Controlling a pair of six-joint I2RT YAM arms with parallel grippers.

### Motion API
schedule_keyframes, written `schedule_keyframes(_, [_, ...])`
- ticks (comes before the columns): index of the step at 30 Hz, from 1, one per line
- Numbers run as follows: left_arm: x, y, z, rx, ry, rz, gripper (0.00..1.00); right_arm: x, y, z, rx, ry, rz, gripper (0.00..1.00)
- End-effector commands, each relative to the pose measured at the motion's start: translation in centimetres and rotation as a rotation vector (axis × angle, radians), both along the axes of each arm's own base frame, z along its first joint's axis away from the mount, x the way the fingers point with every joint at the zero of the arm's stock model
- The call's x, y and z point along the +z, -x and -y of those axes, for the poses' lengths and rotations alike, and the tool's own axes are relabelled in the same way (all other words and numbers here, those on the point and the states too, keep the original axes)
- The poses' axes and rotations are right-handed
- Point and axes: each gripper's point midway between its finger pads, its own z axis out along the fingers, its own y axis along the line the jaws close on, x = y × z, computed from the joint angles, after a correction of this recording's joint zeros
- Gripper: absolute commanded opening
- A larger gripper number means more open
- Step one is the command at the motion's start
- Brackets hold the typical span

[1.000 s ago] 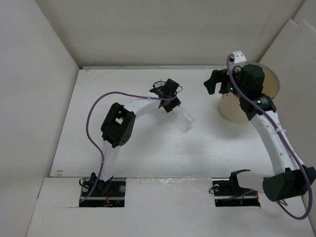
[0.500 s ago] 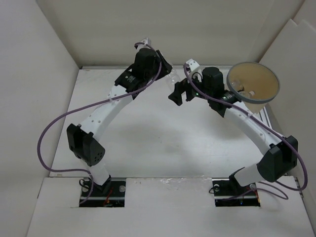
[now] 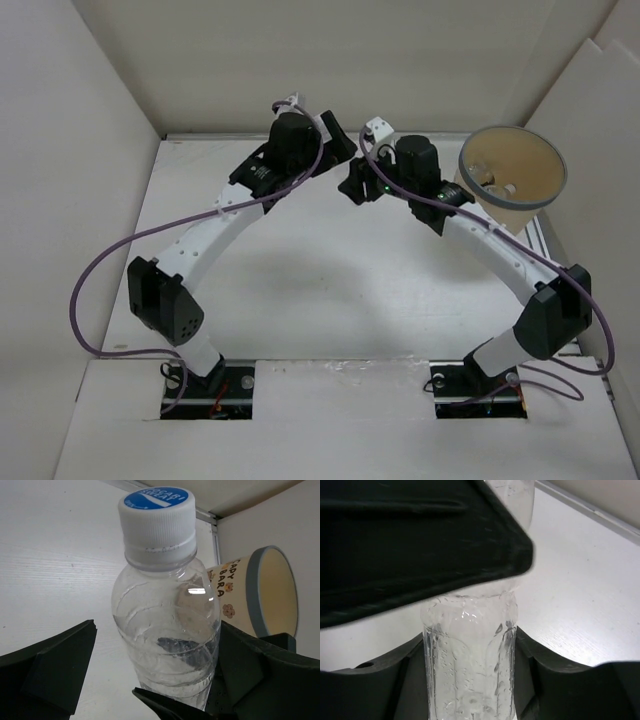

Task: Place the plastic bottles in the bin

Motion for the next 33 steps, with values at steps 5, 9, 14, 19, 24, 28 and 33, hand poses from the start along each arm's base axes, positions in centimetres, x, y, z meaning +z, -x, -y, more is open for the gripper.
schedule_keyframes(5, [9.4, 2.7, -7.2, 0.225, 0.043, 0.199, 1.00, 5.2, -4.6, 12.7, -0.360, -0.035, 0.118, 0.14])
schedule_keyframes(9, [12.0, 4.6, -10.3, 0.310, 0.047, 0.259, 1.00, 6.2, -5.2, 20.1, -0.536, -0.015, 0.112, 0.14])
schedule_keyframes(14, [13.6, 5.9, -12.7, 0.368, 0.030, 0.305, 1.00, 9.0, -4.0, 27.8, -0.754, -0.007, 0.137, 0.14])
schedule_keyframes(19, [12.8, 6.4, -13.1, 0.360, -0.008, 0.292, 1.00, 10.0, -3.3, 33.1, -0.906, 0.013, 0.138, 0.38])
schedule_keyframes(24, [11.8, 6.3, -12.7, 0.331, -0.046, 0.291, 1.00, 8.9, -3.4, 34.8, -0.998, 0.045, 0.105, 1.00])
schedule_keyframes(28, [11.3, 6.2, -12.7, 0.311, -0.082, 0.294, 1.00, 8.4, -3.4, 34.9, -1.009, 0.049, 0.079, 1.00])
schedule_keyframes(33, [11.5, 6.1, -13.6, 0.316, -0.189, 0.305, 1.00, 11.1, -1.8, 32.3, -0.884, -0.010, 0.087, 1.00])
